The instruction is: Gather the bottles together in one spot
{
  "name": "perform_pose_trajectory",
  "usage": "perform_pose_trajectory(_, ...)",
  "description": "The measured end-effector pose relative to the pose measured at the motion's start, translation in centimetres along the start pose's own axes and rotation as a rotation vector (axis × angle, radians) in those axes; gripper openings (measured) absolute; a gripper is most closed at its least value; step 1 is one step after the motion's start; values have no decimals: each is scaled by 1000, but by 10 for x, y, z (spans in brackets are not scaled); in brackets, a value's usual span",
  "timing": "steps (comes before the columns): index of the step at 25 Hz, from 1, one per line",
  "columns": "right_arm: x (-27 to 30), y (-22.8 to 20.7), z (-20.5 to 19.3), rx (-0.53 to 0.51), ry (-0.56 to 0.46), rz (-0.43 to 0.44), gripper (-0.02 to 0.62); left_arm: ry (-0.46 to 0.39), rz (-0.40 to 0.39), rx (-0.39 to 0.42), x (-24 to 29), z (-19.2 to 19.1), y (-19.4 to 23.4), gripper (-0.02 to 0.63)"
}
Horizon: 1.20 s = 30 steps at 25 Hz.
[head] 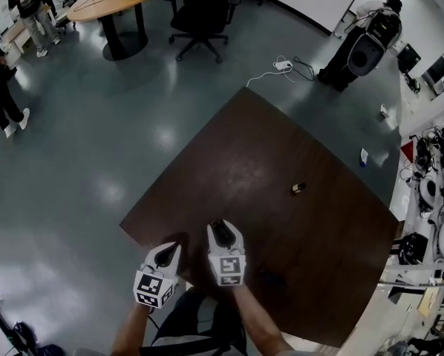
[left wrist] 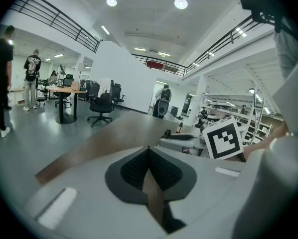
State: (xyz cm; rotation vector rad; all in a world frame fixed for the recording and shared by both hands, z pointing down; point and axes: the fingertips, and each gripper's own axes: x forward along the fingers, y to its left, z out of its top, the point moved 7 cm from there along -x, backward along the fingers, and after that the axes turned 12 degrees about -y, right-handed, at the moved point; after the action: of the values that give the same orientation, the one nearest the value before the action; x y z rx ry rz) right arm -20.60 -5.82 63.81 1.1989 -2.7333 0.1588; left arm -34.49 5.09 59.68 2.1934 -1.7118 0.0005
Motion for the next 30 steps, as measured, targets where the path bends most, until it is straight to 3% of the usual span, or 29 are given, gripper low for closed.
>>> perform_pose_trajectory(9, -76, 18, 36, 0, -62, 38, 141, 1, -65, 36, -8, 11, -35, 0)
perform_pose_trajectory(17, -155, 19, 61, -3, -119, 22, 141, 9, -136, 67, -11, 14, -77, 0)
perform_pose_trajectory(30, -261, -28, 48, 10, -115, -218, 141, 37, -300, 117, 7, 13, -155, 0)
